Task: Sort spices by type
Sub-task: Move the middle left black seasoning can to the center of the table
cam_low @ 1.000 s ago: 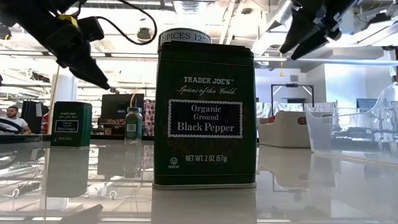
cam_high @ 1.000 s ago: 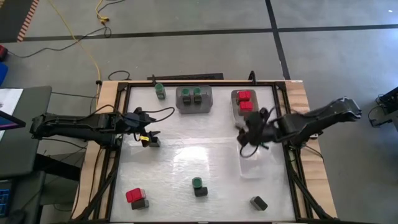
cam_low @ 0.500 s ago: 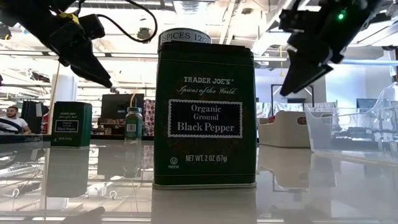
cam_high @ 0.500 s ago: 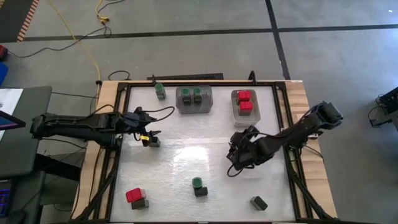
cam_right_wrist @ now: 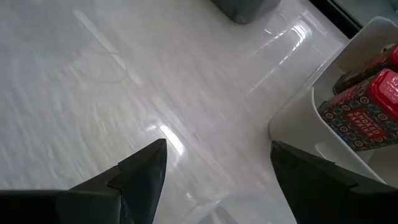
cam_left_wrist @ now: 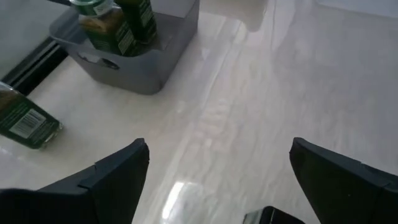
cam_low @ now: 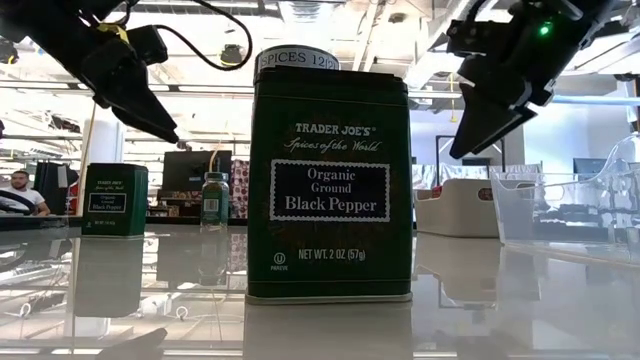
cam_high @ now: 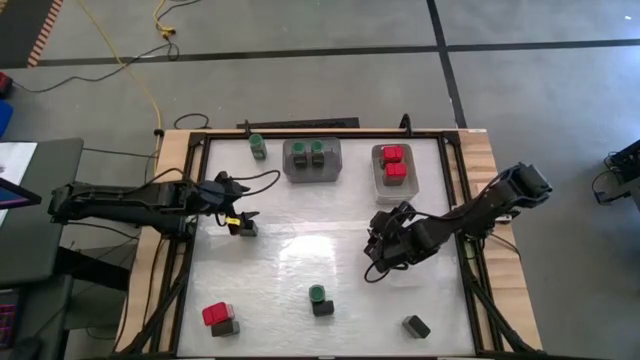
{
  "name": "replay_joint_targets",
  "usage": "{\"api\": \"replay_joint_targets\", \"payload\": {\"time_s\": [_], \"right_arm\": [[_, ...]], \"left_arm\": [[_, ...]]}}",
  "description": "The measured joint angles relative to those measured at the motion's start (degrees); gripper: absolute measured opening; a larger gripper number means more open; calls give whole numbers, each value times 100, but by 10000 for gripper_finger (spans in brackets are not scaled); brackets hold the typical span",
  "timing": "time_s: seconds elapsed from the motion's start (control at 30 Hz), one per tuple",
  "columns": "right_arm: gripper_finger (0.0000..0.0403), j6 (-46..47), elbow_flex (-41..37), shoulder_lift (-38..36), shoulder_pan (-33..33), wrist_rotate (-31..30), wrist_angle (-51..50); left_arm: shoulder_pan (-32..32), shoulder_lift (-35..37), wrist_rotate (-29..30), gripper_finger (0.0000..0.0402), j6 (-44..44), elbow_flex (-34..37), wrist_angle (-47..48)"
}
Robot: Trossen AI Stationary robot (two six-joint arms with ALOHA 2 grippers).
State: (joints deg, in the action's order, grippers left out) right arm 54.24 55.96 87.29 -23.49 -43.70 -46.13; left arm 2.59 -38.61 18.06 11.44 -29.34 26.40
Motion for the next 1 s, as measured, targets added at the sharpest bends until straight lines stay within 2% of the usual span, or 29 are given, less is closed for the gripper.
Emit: {"api": "replay_joint_targets", "payload": {"time_s": [0.23,0.3,0.4,0.53,0.83,1.0], "right_arm": [[314,-115,0,0,0,-1,-9],[314,-118,0,0,0,-2,-9],[314,-162,0,0,0,-3,-11],[314,-181,0,0,0,-5,-11],[314,-220,0,0,0,-9,-13],[314,-223,0,0,0,-12,-11]], "left_arm": [[0,0,-6,375,43,0,29],[0,0,-55,375,-249,-2,130],[2,-3,-321,375,-836,-2,436],[2,-150,-759,375,-1025,-4,380],[0,-1112,-1172,375,-1145,-4,368],[0,-1543,-1187,375,-1145,-4,368]]}}
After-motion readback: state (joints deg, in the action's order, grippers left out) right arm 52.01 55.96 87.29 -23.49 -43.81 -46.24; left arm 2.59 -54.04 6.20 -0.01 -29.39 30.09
